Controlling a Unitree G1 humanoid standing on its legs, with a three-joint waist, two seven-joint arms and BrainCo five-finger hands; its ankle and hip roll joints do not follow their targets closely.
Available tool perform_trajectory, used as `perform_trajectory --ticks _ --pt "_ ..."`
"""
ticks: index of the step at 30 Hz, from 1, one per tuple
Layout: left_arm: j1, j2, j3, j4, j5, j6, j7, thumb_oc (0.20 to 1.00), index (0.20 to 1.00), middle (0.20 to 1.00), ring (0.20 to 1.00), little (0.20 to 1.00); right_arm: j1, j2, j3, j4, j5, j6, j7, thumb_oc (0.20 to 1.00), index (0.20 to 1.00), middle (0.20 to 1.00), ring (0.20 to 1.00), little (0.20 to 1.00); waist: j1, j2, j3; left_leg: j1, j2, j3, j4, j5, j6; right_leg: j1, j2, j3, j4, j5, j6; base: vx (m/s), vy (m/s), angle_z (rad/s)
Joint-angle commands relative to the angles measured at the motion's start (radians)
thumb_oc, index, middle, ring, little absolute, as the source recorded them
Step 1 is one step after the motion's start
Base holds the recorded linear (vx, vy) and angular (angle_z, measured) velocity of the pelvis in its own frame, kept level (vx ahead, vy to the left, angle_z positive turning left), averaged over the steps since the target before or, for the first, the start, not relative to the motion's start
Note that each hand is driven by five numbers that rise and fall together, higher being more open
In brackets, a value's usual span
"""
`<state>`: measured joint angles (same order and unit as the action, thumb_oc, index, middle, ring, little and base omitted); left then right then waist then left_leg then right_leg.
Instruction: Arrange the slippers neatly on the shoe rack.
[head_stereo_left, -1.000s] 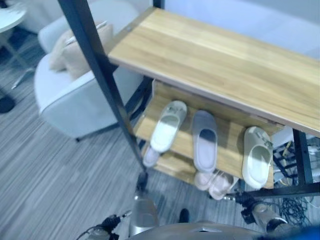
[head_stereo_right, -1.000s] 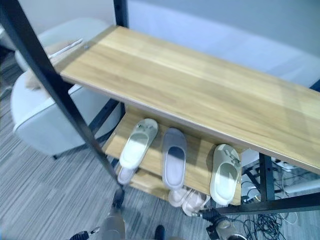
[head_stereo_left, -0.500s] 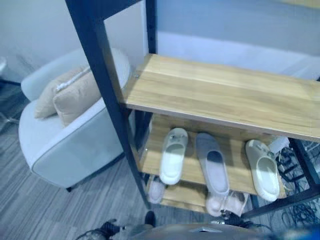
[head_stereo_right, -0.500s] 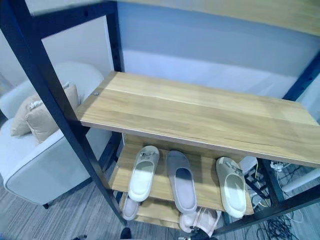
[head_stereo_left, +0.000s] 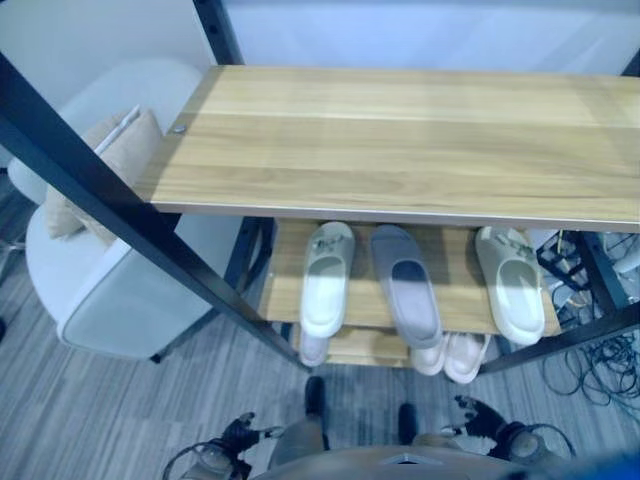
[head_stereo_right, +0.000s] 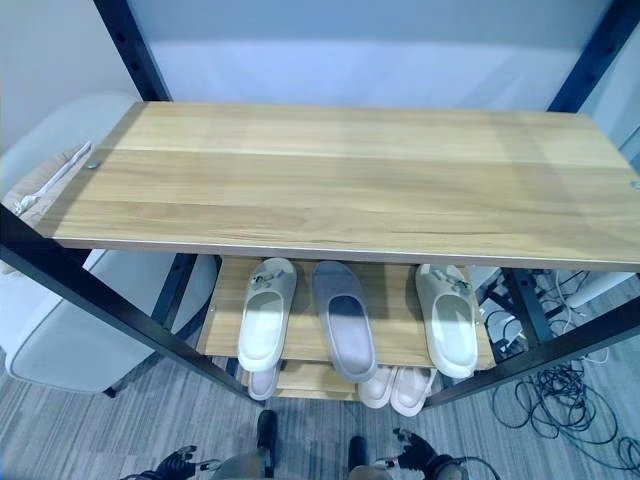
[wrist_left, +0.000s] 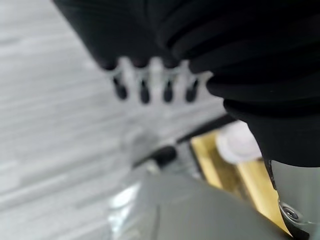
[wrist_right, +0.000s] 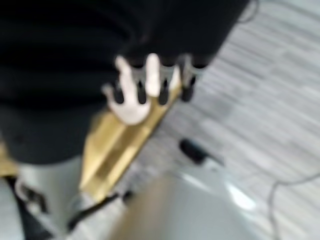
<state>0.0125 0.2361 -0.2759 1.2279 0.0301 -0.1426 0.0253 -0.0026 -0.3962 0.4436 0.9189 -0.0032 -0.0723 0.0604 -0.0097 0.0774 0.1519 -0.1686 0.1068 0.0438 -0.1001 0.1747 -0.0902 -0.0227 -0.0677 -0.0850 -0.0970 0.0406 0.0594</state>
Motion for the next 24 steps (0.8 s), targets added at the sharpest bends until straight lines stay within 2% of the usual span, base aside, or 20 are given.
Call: perform_trajectory --ticks 1,6,10,24 --pt "-0.082 -0.020 -0.093 0.030 0.014 -0.019 0.002 1.000 1.000 1.000 1.000 1.000 -0.090 -0.010 -0.021 -0.053 0.002 -0.050 -0.024 1.000 1.000 1.000 1.000 1.000 0.007 0.007 0.087 0.069 0.001 -0.020 0.038 -0.105 0.013 -0.078 -0.091 0.030 0.136 -0.060 0.082 -0.03 -0.023 -0.05" --pt "-0.125 -0.041 -0.142 0.023 0.020 -0.022 0.009 1.000 1.000 1.000 1.000 1.000 -0.209 0.007 0.076 -0.037 -0.035 -0.057 -0.017 1.000 1.000 1.000 1.000 1.000 0.020 0.037 0.097 0.033 -0.007 -0.031 0.013 -0.080 0.008 -0.111 -0.096 0.023 0.130 -0.052 0.085 -0.04 0.000 0.02" --pt "-0.145 -0.042 -0.154 0.015 0.018 -0.024 0.011 1.000 1.000 1.000 1.000 1.000 -0.245 0.010 0.113 -0.044 -0.046 -0.060 -0.006 1.000 1.000 1.000 1.000 1.000 0.023 0.038 0.097 0.017 -0.009 -0.036 0.013 -0.076 0.006 -0.120 -0.096 0.014 0.130 -0.049 0.085 -0.01 -0.005 0.03" --pt "-0.142 -0.042 -0.170 0.030 0.049 -0.013 0.019 1.000 1.000 1.000 1.000 1.000 -0.211 0.105 0.203 -0.023 -0.073 -0.037 0.037 1.000 1.000 1.000 1.000 1.000 0.022 -0.004 0.067 0.049 -0.007 -0.027 0.013 -0.100 0.009 -0.068 -0.099 0.000 0.092 -0.046 0.087 0.02 0.005 0.03"
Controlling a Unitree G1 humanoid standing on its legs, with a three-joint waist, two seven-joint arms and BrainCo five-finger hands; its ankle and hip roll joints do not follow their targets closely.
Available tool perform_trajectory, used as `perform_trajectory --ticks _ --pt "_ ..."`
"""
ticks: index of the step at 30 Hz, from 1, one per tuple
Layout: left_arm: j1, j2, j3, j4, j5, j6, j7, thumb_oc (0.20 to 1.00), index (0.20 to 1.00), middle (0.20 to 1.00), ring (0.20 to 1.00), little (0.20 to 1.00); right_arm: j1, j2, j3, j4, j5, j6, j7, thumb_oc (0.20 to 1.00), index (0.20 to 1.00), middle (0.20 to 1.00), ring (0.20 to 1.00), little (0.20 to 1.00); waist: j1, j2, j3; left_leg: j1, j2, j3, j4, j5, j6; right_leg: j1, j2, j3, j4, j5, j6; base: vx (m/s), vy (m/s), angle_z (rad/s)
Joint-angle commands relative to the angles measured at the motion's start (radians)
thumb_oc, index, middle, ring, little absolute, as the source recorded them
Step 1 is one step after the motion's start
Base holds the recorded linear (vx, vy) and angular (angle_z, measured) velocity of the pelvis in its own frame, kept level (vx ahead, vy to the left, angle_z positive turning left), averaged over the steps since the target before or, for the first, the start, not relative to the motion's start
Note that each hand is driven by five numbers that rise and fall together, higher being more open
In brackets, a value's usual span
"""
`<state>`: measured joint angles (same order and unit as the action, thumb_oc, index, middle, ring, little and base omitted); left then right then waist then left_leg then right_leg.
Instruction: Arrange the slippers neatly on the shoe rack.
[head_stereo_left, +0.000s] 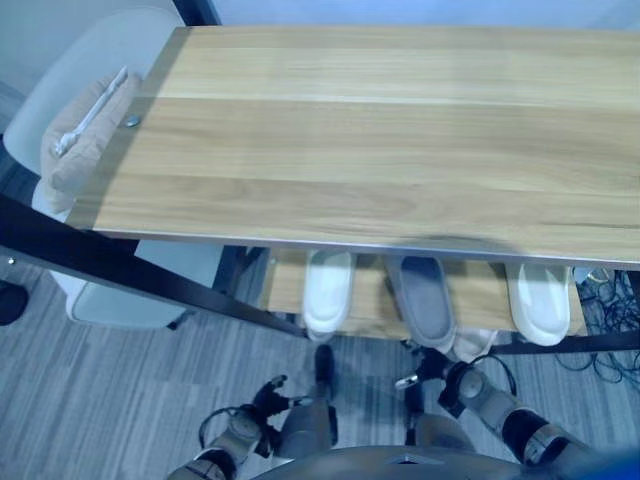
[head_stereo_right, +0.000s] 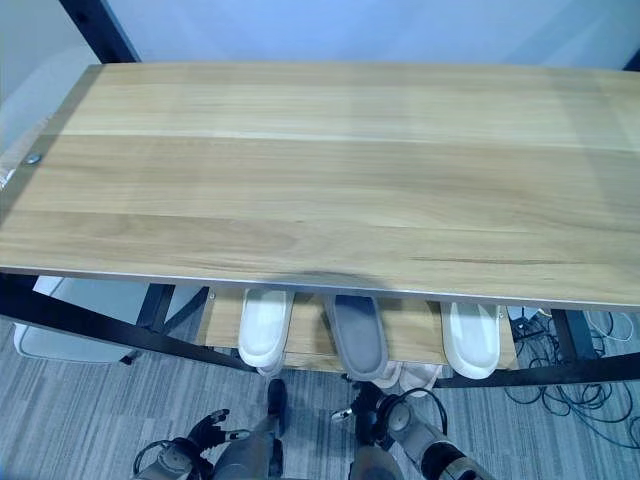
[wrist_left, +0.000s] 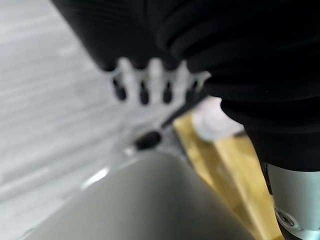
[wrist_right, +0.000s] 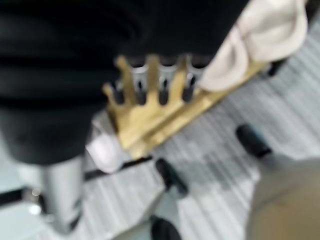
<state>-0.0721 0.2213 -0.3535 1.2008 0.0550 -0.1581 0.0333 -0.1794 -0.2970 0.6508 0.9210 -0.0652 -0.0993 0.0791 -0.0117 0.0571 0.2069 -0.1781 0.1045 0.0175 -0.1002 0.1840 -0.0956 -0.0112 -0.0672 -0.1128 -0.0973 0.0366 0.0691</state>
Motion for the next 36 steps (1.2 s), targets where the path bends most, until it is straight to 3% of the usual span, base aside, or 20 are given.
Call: perform_trajectory --ticks 1,10,21,34,36 --pt "-0.055 -0.028 -0.090 0.062 0.025 0.005 0.011 1.000 1.000 1.000 1.000 1.000 -0.028 0.013 0.002 -0.026 -0.010 -0.009 0.024 1.000 1.000 1.000 1.000 1.000 0.023 0.012 0.008 0.062 -0.003 0.000 0.013 -0.111 0.014 -0.075 -0.098 0.029 0.088 -0.042 0.078 0.02 0.005 0.04" --pt "-0.027 -0.034 -0.082 0.096 0.046 0.014 0.004 1.000 1.000 1.000 1.000 1.000 0.019 0.062 0.043 0.007 -0.023 -0.011 0.048 1.000 1.000 1.000 1.000 1.000 0.019 -0.015 -0.055 0.106 0.002 0.016 0.013 -0.129 0.011 -0.010 -0.092 0.021 0.049 -0.041 0.078 0.03 0.007 0.01" --pt "-0.011 -0.041 -0.102 0.095 0.055 0.011 -0.011 1.000 1.000 1.000 1.000 1.000 0.042 0.075 0.064 -0.010 0.008 -0.011 0.079 1.000 1.000 1.000 1.000 1.000 0.016 -0.007 -0.082 0.125 -0.006 0.021 0.013 -0.138 0.008 0.023 -0.100 0.012 0.026 -0.036 0.083 0.00 0.004 0.01" --pt "-0.001 -0.014 -0.097 0.094 0.100 0.011 -0.010 1.000 1.000 1.000 1.000 1.000 -0.002 0.037 0.192 -0.308 0.073 -0.033 0.164 1.000 1.000 1.000 1.000 1.000 0.024 -0.026 -0.084 0.129 0.001 0.025 0.013 -0.140 0.002 0.039 -0.102 0.006 0.016 -0.035 0.086 -0.01 0.001 0.01" --pt "0.000 -0.008 -0.085 0.087 0.102 0.006 -0.002 1.000 1.000 1.000 1.000 1.000 -0.015 -0.022 0.197 -0.478 0.079 -0.061 0.173 1.000 1.000 1.000 1.000 1.000 0.020 -0.030 -0.080 0.130 0.004 0.025 0.013 -0.141 0.001 0.038 -0.101 0.008 0.018 -0.034 0.087 -0.03 0.003 -0.07"
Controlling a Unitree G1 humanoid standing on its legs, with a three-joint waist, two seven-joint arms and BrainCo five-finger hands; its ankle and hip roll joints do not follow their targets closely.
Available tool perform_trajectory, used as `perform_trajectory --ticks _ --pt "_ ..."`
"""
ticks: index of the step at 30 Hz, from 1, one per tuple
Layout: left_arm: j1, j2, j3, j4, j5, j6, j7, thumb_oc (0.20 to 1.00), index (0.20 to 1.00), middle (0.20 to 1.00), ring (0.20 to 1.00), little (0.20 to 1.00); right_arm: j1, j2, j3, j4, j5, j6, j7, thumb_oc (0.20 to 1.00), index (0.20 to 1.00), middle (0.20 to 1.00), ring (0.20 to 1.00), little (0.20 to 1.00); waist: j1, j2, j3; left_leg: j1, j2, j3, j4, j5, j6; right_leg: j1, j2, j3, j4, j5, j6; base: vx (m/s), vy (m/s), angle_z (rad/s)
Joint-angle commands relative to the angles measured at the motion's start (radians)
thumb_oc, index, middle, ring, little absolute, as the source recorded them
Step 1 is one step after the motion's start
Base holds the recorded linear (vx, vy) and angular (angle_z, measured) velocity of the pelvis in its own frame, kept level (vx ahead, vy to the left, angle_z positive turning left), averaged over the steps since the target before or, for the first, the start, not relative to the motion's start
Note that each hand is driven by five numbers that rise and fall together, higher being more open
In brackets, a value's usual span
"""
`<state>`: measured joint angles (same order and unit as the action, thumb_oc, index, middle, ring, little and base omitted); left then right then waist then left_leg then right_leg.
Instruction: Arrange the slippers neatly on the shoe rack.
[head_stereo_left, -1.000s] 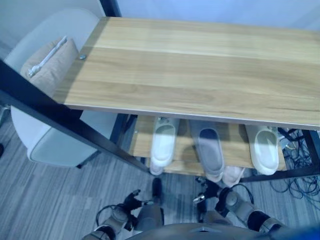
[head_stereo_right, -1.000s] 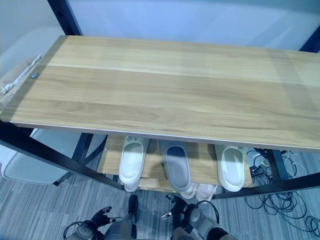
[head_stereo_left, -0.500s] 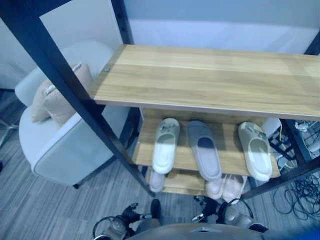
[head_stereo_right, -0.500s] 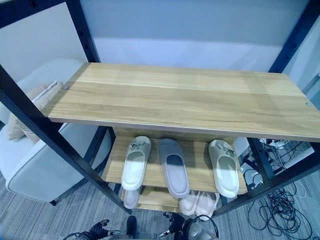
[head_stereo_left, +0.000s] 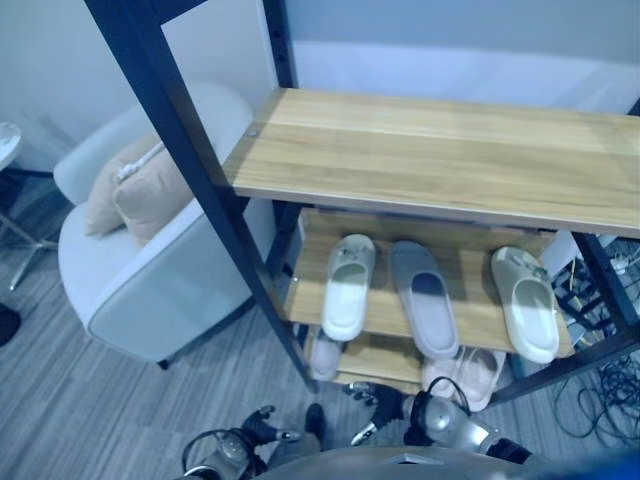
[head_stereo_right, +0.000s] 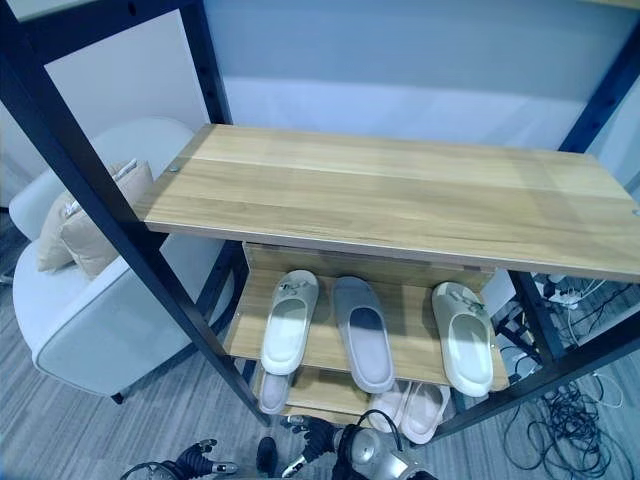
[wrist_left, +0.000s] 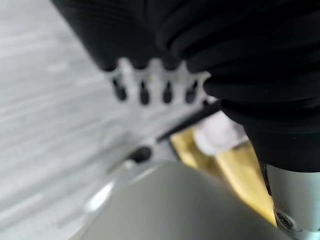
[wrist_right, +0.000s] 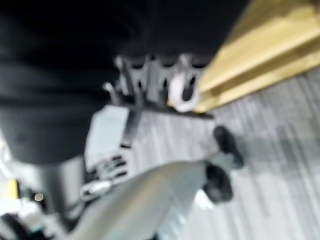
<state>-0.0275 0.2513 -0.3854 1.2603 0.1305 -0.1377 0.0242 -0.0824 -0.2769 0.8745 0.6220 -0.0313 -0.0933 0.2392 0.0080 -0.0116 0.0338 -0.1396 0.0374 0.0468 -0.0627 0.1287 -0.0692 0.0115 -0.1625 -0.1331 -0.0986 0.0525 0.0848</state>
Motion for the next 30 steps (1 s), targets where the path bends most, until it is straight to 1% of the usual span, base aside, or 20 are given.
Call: perform_trajectory --ticks 1,2,3,4,7,8,9,12,13,15,16,17,20,21,23,26,27,28,30 --pt "-0.045 -0.039 -0.053 0.028 0.027 -0.015 0.007 1.000 1.000 1.000 1.000 1.000 -0.111 -0.046 -0.027 -0.184 0.046 -0.064 0.014 1.000 1.000 1.000 1.000 1.000 0.001 0.039 0.093 0.092 0.071 -0.004 -0.025 -0.085 -0.026 0.016 -0.006 0.029 0.019 -0.050 0.072 0.00 0.000 0.00" --pt "-0.044 -0.038 -0.049 0.026 0.028 -0.017 0.008 1.000 1.000 1.000 1.000 1.000 -0.109 -0.065 -0.032 -0.225 0.043 -0.076 0.013 1.000 1.000 1.000 1.000 1.000 -0.001 0.038 0.094 0.091 0.073 -0.003 -0.025 -0.086 -0.026 0.016 -0.006 0.028 0.019 -0.050 0.073 -0.05 0.004 -0.01" --pt "-0.041 -0.037 -0.043 0.027 0.034 -0.021 0.007 1.000 1.000 1.000 1.000 1.000 -0.104 -0.113 -0.046 -0.331 0.046 -0.093 0.022 1.000 1.000 1.000 1.000 1.000 -0.004 0.037 0.093 0.087 0.074 -0.002 -0.025 -0.077 -0.026 0.012 -0.005 0.029 0.021 -0.044 0.074 -0.05 0.004 -0.02" --pt "-0.041 -0.038 -0.043 0.027 0.034 -0.021 0.007 1.000 1.000 1.000 1.000 1.000 -0.103 -0.116 -0.047 -0.334 0.047 -0.091 0.023 1.000 1.000 1.000 1.000 1.000 -0.004 0.038 0.092 0.086 0.074 -0.002 -0.025 -0.077 -0.026 0.011 -0.005 0.029 0.021 -0.044 0.074 -0.04 0.002 -0.02" --pt "-0.028 -0.032 -0.027 0.036 0.056 -0.026 -0.001 1.000 1.000 1.000 1.000 1.000 -0.067 -0.201 -0.085 -0.500 0.043 -0.123 0.046 1.000 1.000 1.000 1.000 1.000 -0.010 0.031 0.075 0.093 0.078 0.000 -0.025 -0.082 -0.027 0.018 -0.005 0.028 0.022 -0.048 0.075 0.00 0.000 0.00" --pt "-0.028 -0.032 -0.028 0.037 0.056 -0.026 -0.001 1.000 1.000 1.000 1.000 1.000 -0.066 -0.204 -0.086 -0.503 0.043 -0.121 0.047 1.000 1.000 1.000 1.000 1.000 -0.010 0.032 0.074 0.093 0.078 0.000 -0.025 -0.082 -0.027 0.018 -0.005 0.028 0.022 -0.048 0.075 0.00 0.000 0.00" --pt "-0.023 -0.032 -0.017 0.044 0.064 -0.029 -0.002 1.000 1.000 1.000 1.000 1.000 -0.042 -0.239 -0.116 -0.578 0.029 -0.141 0.041 1.000 1.000 1.000 1.000 1.000 -0.013 0.029 0.066 0.098 0.080 0.002 -0.025 -0.083 -0.026 0.023 -0.005 0.027 0.025 -0.052 0.075 0.00 0.000 0.00" --pt "-0.016 -0.035 0.004 0.053 0.068 -0.032 -0.002 1.000 1.000 1.000 1.000 1.000 0.013 -0.291 -0.188 -0.690 -0.004 -0.177 0.009 1.000 1.000 1.000 1.000 1.000 -0.022 0.026 0.056 0.106 0.081 0.003 -0.025 -0.086 -0.026 0.030 -0.004 0.025 0.029 -0.055 0.076 0.00 0.000 0.00" --pt "-0.016 -0.036 0.003 0.053 0.068 -0.032 -0.002 1.000 1.000 1.000 1.000 1.000 0.016 -0.293 -0.190 -0.694 -0.004 -0.175 0.010 1.000 1.000 1.000 1.000 1.000 -0.021 0.027 0.055 0.106 0.081 0.003 -0.025 -0.087 -0.026 0.030 -0.004 0.025 0.029 -0.055 0.076 0.02 0.003 -0.05" --pt "-0.005 -0.040 0.024 0.056 0.063 -0.034 0.000 1.000 1.000 1.000 1.000 1.000 0.072 -0.328 -0.257 -0.755 -0.073 -0.203 -0.038 1.000 1.000 1.000 1.000 1.000 -0.029 0.025 0.046 0.111 0.084 0.006 -0.025 -0.087 -0.025 0.035 -0.001 0.027 0.029 -0.055 0.075 0.01 0.000 -0.02" --pt "-0.005 -0.041 0.023 0.056 0.063 -0.034 0.000 1.000 1.000 1.000 1.000 1.000 0.075 -0.330 -0.258 -0.757 -0.073 -0.202 -0.038 1.000 1.000 1.000 1.000 1.000 -0.028 0.026 0.045 0.111 0.084 0.006 -0.025 -0.087 -0.025 0.035 -0.001 0.027 0.029 -0.055 0.075 0.00 0.000 0.00" --pt "0.002 -0.046 0.035 0.060 0.062 -0.037 0.004 1.000 1.000 1.000 1.000 1.000 0.119 -0.349 -0.306 -0.799 -0.113 -0.221 -0.072 1.000 1.000 1.000 1.000 1.000 -0.032 0.025 0.039 0.114 0.087 0.009 -0.025 -0.088 -0.026 0.035 0.000 0.026 0.028 -0.055 0.076 0.00 0.000 0.00" --pt "0.014 -0.049 0.050 0.063 0.060 -0.037 0.009 1.000 1.000 1.000 1.000 1.000 0.177 -0.359 -0.381 -0.821 -0.161 -0.228 -0.132 1.000 1.000 1.000 1.000 1.000 -0.038 0.025 0.029 0.117 0.089 0.009 -0.025 -0.088 -0.025 0.037 0.004 0.026 0.029 -0.057 0.076 0.00 0.000 0.00" --pt "0.014 -0.049 0.049 0.063 0.060 -0.038 0.009 1.000 1.000 1.000 1.000 1.000 0.178 -0.359 -0.382 -0.821 -0.161 -0.228 -0.132 1.000 1.000 1.000 1.000 1.000 -0.038 0.025 0.028 0.117 0.089 0.009 -0.025 -0.088 -0.025 0.037 0.004 0.026 0.029 -0.057 0.076 0.00 0.000 0.00" --pt "0.019 -0.051 0.055 0.065 0.058 -0.036 0.010 1.000 1.000 1.000 1.000 1.000 0.190 -0.354 -0.413 -0.810 -0.188 -0.220 -0.165 1.000 1.000 1.000 1.000 1.000 -0.039 0.023 0.024 0.120 0.090 0.009 -0.025 -0.089 -0.025 0.038 0.006 0.026 0.032 -0.058 0.075 0.00 0.000 0.00" --pt "0.029 -0.054 0.066 0.070 0.061 -0.036 0.015 1.000 1.000 1.000 1.000 1.000 0.197 -0.362 -0.465 -0.792 -0.281 -0.219 -0.240 1.000 1.000 1.000 1.000 1.000 -0.040 0.021 0.020 0.124 0.090 0.009 -0.025 -0.091 -0.024 0.043 0.007 0.025 0.033 -0.061 0.074 0.01 -0.003 -0.01" --pt "0.029 -0.054 0.065 0.070 0.061 -0.036 0.015 1.000 1.000 1.000 1.000 1.000 0.198 -0.362 -0.466 -0.792 -0.282 -0.219 -0.241 1.000 1.000 1.000 1.000 1.000 -0.039 0.021 0.020 0.125 0.090 0.009 -0.025 -0.092 -0.024 0.043 0.007 0.025 0.033 -0.061 0.074 0.03 -0.014 0.01" --pt "0.034 -0.054 0.070 0.067 0.064 -0.035 0.017 1.000 1.000 1.000 1.000 1.000 0.204 -0.369 -0.515 -0.782 -0.333 -0.210 -0.288 1.000 1.000 1.000 1.000 1.000 -0.039 0.020 0.019 0.127 0.090 0.007 -0.025 -0.093 -0.023 0.047 0.009 0.025 0.036 -0.065 0.074 0.06 -0.013 0.01" --pt "0.040 -0.054 0.071 0.064 0.068 -0.034 0.017 1.000 1.000 1.000 1.000 1.000 0.214 -0.366 -0.565 -0.750 -0.361 -0.195 -0.327 1.000 1.000 1.000 1.000 1.000 -0.039 0.019 0.018 0.133 0.089 0.005 -0.025 -0.103 -0.024 0.056 0.008 0.020 0.037 -0.074 0.075 0.05 -0.009 0.02"
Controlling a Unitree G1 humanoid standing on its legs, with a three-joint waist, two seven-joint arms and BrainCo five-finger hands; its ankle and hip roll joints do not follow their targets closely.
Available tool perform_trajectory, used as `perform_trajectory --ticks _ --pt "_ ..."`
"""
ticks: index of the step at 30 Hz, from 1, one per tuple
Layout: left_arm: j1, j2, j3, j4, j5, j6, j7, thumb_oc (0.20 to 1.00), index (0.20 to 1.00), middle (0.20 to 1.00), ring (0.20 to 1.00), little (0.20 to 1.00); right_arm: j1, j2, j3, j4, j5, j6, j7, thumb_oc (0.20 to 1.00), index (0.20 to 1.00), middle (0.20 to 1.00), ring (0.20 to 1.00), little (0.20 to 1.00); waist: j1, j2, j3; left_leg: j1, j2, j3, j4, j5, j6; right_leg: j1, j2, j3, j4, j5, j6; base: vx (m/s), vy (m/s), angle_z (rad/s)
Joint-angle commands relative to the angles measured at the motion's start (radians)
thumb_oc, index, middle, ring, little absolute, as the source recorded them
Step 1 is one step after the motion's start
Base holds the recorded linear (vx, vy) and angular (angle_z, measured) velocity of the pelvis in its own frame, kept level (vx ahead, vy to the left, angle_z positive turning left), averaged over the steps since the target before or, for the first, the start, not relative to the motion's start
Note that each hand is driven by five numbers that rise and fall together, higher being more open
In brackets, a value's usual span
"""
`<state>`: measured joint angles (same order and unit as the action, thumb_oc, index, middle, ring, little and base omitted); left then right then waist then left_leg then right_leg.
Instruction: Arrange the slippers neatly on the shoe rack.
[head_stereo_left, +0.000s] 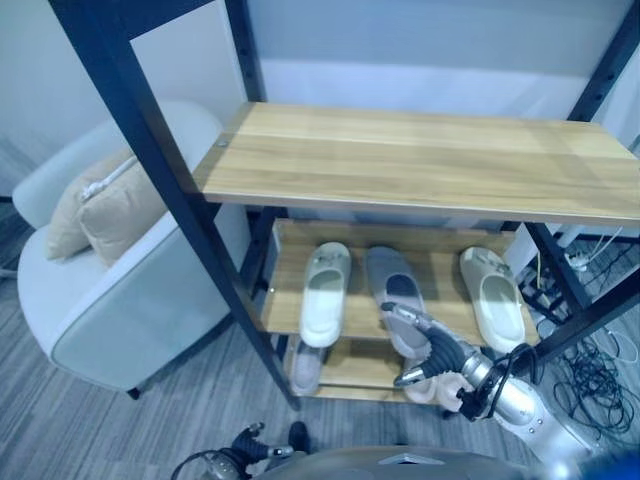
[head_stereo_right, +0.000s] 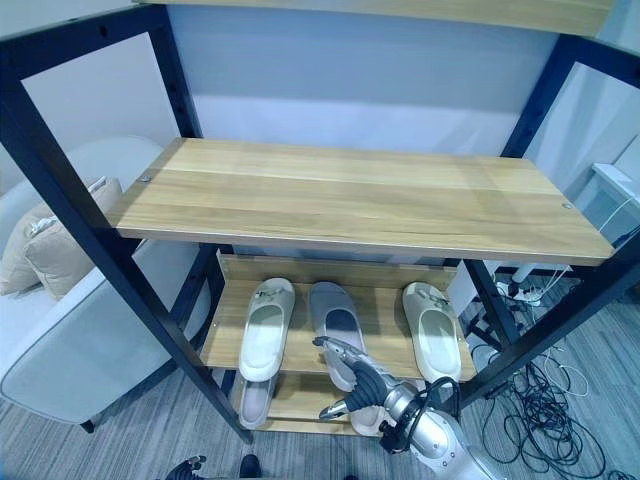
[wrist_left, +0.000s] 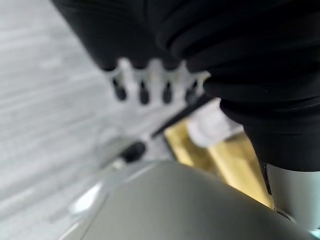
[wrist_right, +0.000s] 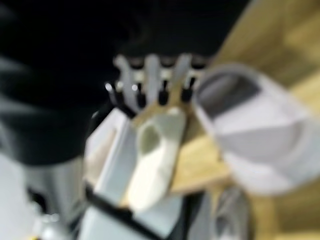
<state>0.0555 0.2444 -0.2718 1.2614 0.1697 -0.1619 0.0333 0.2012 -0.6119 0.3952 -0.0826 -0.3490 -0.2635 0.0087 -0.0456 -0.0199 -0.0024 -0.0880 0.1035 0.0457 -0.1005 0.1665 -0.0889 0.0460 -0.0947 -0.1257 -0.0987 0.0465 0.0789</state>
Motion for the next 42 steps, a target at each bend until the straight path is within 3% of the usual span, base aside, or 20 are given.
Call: perform_trajectory --ticks 1,12,19,23,29,42 --pt "-0.042 -0.045 -0.043 0.060 0.030 -0.011 0.009 1.000 1.000 1.000 1.000 1.000 -0.063 -0.025 -0.111 -0.016 -0.049 -0.017 -0.116 1.000 1.000 1.000 1.000 1.000 0.017 0.027 0.054 0.078 0.022 0.003 0.013 -0.133 -0.002 0.019 -0.059 0.011 0.040 -0.063 0.080 0.00 0.000 0.00" --pt "-0.031 -0.020 -0.074 0.035 0.045 -0.012 0.005 1.000 1.000 1.000 1.000 1.000 -0.173 0.034 -0.246 0.276 0.021 0.049 -0.258 1.000 1.000 1.000 1.000 1.000 0.045 0.036 0.066 0.069 0.008 -0.023 0.013 -0.145 0.001 0.020 -0.063 -0.005 0.043 -0.077 0.080 0.02 -0.005 0.05" --pt "-0.068 -0.018 -0.121 0.008 0.016 -0.021 0.005 1.000 1.000 1.000 1.000 1.000 -0.350 0.026 -0.261 0.358 0.139 0.055 -0.306 1.000 1.000 1.000 1.000 1.000 0.071 0.073 0.141 -0.012 -0.004 -0.049 0.013 -0.117 0.000 -0.056 -0.072 -0.011 0.061 -0.069 0.079 -0.09 0.000 0.08" --pt "-0.105 -0.008 -0.055 0.001 -0.110 -0.019 0.027 1.000 1.000 1.000 1.000 1.000 -0.442 0.015 -0.259 0.401 0.133 0.067 -0.364 1.000 1.000 1.000 1.000 1.000 0.089 0.092 0.175 -0.049 -0.012 -0.063 0.013 -0.099 0.002 -0.096 -0.072 -0.009 0.072 -0.063 0.075 -0.05 -0.002 0.09" --pt "-0.113 -0.010 -0.064 0.012 -0.100 -0.018 0.047 1.000 1.000 1.000 1.000 1.000 -0.495 0.045 -0.261 0.468 0.163 0.079 -0.400 1.000 1.000 1.000 1.000 1.000 0.103 0.090 0.183 -0.059 -0.013 -0.062 0.013 -0.099 0.005 -0.103 -0.069 -0.006 0.069 -0.065 0.072 0.02 -0.007 0.12" --pt "-0.076 -0.002 -0.098 0.005 -0.079 -0.020 0.043 1.000 1.000 1.000 1.000 1.000 -0.504 0.093 -0.201 0.707 0.265 0.090 -0.360 1.000 1.000 1.000 1.000 1.000 0.124 0.065 0.146 -0.031 -0.019 -0.077 0.013 -0.119 0.005 -0.044 -0.068 -0.033 0.029 -0.072 0.072 0.06 -0.016 0.04"
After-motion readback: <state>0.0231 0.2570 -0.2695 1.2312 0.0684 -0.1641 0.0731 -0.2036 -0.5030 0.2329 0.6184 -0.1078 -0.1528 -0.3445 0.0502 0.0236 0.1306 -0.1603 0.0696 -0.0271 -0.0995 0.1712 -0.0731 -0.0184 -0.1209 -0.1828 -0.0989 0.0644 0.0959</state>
